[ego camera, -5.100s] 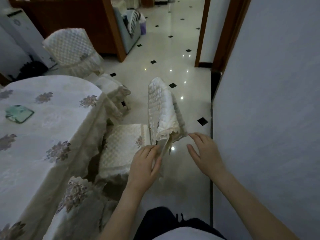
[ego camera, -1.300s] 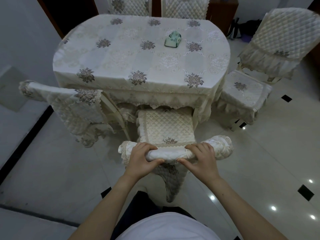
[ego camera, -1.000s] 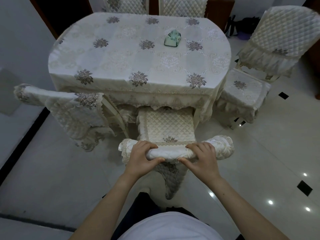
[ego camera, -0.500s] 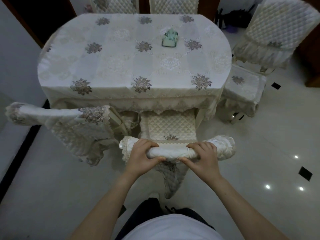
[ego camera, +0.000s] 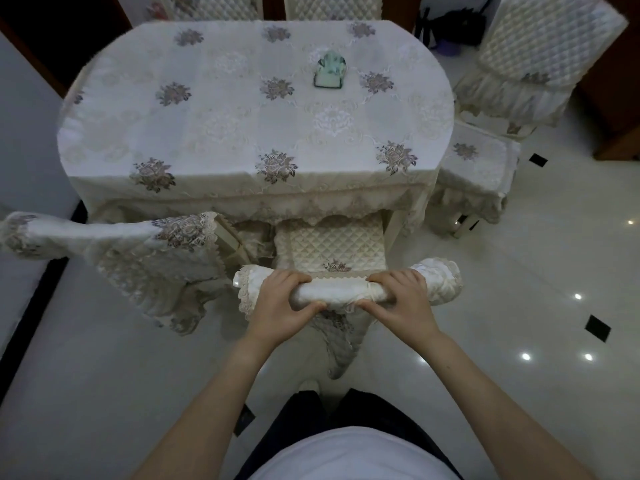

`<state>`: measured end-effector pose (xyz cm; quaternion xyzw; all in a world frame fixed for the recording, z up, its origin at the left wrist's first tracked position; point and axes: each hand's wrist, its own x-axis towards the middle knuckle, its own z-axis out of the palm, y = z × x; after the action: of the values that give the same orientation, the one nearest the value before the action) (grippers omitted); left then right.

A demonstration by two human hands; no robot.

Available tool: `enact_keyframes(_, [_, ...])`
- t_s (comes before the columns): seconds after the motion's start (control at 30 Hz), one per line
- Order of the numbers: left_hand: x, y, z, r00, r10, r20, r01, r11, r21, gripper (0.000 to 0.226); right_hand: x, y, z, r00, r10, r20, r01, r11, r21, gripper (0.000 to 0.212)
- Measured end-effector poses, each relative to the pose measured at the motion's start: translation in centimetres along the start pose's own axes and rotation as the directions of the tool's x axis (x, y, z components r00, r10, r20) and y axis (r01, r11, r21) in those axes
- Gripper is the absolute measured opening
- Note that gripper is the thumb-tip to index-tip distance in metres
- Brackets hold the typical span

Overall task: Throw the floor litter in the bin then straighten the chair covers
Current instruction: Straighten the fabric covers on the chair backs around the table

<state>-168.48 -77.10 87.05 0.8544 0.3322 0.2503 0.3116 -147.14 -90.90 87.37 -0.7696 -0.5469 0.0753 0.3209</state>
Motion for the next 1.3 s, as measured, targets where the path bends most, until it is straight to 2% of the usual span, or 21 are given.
enact_keyframes(0.2, [-0.8,2.7,1.9,0.994,-0.041,-0.099,0.056,0.987,0.151,0.053,-0.3,1.5,-1.4,0.999,-0.028,0.036,0.03,0.999,-0.045,0.048])
enact_keyframes(0.33, [-1.0,3.9,3.5,0.983,-0.078,-0.164,0.113,0.97,0.217,0.052,-0.1,1.9,-1.6,0.999,-0.019,0.046,0.017,0.999,0.044,0.049])
enact_keyframes(0.57, [-0.8,3.9,4.7,0.96,-0.142,-0.242,0.178,0.975,0.135,0.048,0.5,2.6,-1.4,0.999,-0.037,0.034,0.034,0.995,0.097,0.047])
enact_keyframes(1.1, [4.7,1.5,5.2,0.958,-0.118,-0.261,0.145,0.986,0.088,0.048,6.1,4.2,-0.7,0.998,-0.045,0.046,0.041,0.995,0.092,0.045])
enact_keyframes(1.3, [7.5,0.0,4.3,0.965,-0.126,-0.232,0.15,0.985,0.09,0.048,8.9,4.0,0.2,0.999,-0.031,0.038,0.027,0.996,0.089,0.053])
